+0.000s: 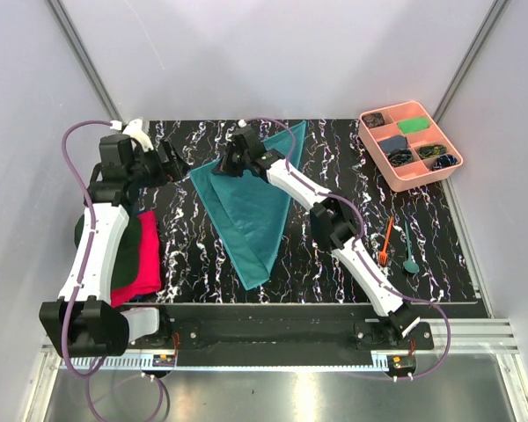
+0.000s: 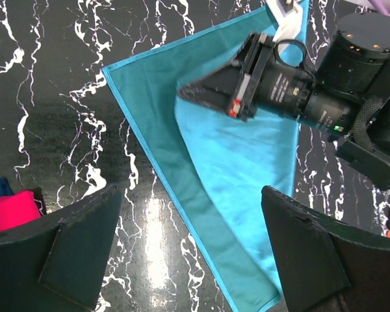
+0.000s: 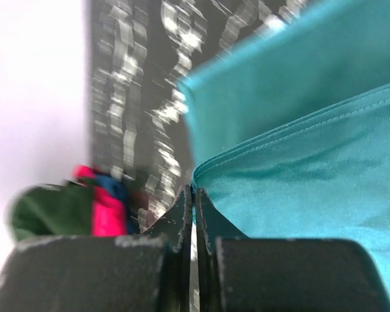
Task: Fold the napkin, place the utensils inside, and roll it up
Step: Fold the napkin
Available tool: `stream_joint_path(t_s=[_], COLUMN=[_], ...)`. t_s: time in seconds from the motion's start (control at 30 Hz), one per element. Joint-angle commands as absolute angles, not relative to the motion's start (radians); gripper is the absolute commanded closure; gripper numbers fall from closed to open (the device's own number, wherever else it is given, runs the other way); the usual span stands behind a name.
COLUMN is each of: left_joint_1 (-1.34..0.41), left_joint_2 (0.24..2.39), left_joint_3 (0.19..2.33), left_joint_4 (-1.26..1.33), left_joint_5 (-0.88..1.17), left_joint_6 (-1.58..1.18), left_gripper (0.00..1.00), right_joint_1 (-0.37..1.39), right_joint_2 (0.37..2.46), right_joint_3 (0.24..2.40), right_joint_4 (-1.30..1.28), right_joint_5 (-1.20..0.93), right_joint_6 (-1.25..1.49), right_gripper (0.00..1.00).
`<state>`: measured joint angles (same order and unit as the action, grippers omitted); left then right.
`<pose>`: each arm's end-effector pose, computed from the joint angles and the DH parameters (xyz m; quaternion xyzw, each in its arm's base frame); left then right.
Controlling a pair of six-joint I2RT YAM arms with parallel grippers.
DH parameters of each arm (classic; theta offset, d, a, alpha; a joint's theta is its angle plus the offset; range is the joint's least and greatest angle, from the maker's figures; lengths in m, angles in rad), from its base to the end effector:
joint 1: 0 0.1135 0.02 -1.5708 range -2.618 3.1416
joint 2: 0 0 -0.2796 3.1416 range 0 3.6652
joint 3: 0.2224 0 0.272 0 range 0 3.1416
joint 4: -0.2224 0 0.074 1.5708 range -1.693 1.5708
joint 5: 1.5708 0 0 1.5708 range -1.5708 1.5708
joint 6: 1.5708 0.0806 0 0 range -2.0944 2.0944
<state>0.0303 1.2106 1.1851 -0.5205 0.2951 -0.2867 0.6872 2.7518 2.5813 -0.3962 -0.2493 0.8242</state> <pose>0.3179 -0.0138 0.3499 -0.0649 0.8627 -0.1891 0.4646 0.5120 0.4459 0.1522 -0.0002 0.8719 0.4068 0.2728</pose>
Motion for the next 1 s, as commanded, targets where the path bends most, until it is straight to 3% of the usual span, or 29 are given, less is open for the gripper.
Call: stream_joint_path(t_s=[0.0, 0.37, 0.97], left_joint_1=[0.051, 0.071, 0.075], left_joint_2=[1.2, 1.203, 1.203], left_joint_3=[1.183, 1.177, 1.175], left_joint_4=[-0.454, -0.443, -0.437], left_joint_5=[0.365, 0.397, 0.428], left_joint_6=[-0.31, -0.324, -0.337], left_gripper=[0.08, 0.08, 0.08], right_joint_1=[0.69, 0.704, 0.707], right_joint_2=[2.804, 2.868, 2.927], right_joint_3=[2.638, 2.648, 2.672], right_joint_4=[-0.076, 0.11, 0.14], right_joint_5=[-0.337, -0.292, -0.221], right_joint_6=[0.974, 1.058, 1.083], right_gripper=[1.0, 1.0, 1.0])
